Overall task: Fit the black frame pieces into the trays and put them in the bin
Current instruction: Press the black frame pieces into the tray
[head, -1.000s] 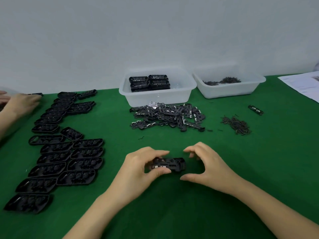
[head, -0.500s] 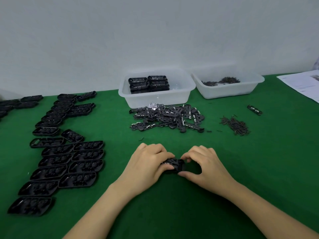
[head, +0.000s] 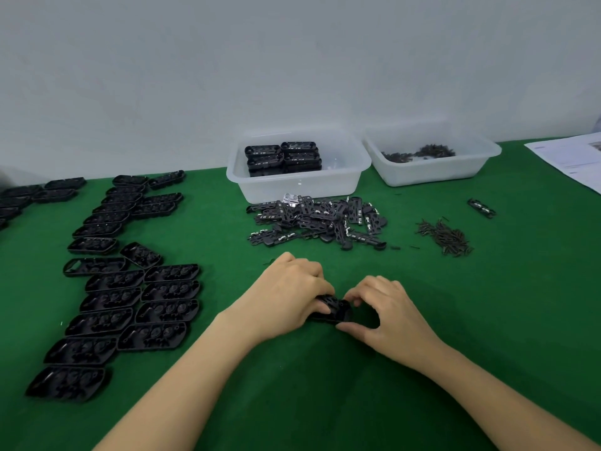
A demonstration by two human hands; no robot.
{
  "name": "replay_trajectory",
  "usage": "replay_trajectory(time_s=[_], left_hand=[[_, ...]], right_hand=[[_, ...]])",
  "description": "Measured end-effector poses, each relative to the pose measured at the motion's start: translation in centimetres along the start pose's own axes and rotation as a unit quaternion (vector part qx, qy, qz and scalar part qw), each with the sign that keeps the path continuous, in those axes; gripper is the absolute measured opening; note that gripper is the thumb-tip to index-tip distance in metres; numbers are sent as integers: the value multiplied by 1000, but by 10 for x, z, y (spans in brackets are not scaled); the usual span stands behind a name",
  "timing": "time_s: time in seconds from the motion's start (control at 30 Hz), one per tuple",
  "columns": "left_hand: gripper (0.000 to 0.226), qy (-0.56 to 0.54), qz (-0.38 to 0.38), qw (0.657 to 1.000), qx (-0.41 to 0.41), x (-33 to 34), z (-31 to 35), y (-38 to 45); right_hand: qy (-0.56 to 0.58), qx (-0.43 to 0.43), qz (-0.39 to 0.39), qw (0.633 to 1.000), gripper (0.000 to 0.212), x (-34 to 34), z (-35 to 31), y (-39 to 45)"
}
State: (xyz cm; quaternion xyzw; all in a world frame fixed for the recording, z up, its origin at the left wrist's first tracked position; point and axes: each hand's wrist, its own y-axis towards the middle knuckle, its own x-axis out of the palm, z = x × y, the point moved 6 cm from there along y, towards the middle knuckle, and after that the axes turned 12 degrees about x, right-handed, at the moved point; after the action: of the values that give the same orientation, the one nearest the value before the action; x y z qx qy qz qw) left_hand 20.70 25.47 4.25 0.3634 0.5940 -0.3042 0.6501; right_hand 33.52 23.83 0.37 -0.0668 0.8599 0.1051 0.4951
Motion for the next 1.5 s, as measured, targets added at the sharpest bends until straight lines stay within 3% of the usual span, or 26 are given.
replay_trajectory(time_s=[0.27, 0.5, 0.87, 1.1, 1.27, 1.5], left_hand=[[27, -85, 24, 996, 2, 3, -5, -6], [25, 15, 56, 995, 81, -6, 13, -2], [25, 4, 45, 994, 96, -1, 10, 3], [24, -111, 129, 985, -3, 6, 2, -11], [31, -179, 190, 959, -109, 18, -2, -27], [37, -263, 228, 923, -165, 32, -1, -39]], right_hand=[[11, 3, -15, 1000, 38, 2, -1, -1], [21, 11, -10, 1000, 35, 1, 0, -1], [26, 6, -6, 1000, 36, 0, -2, -2], [11, 4, -7, 1000, 35, 1, -2, -2], [4, 4, -9, 1000, 34, 2, 0, -2], [6, -2, -16, 1000, 33, 3, -1, -2]])
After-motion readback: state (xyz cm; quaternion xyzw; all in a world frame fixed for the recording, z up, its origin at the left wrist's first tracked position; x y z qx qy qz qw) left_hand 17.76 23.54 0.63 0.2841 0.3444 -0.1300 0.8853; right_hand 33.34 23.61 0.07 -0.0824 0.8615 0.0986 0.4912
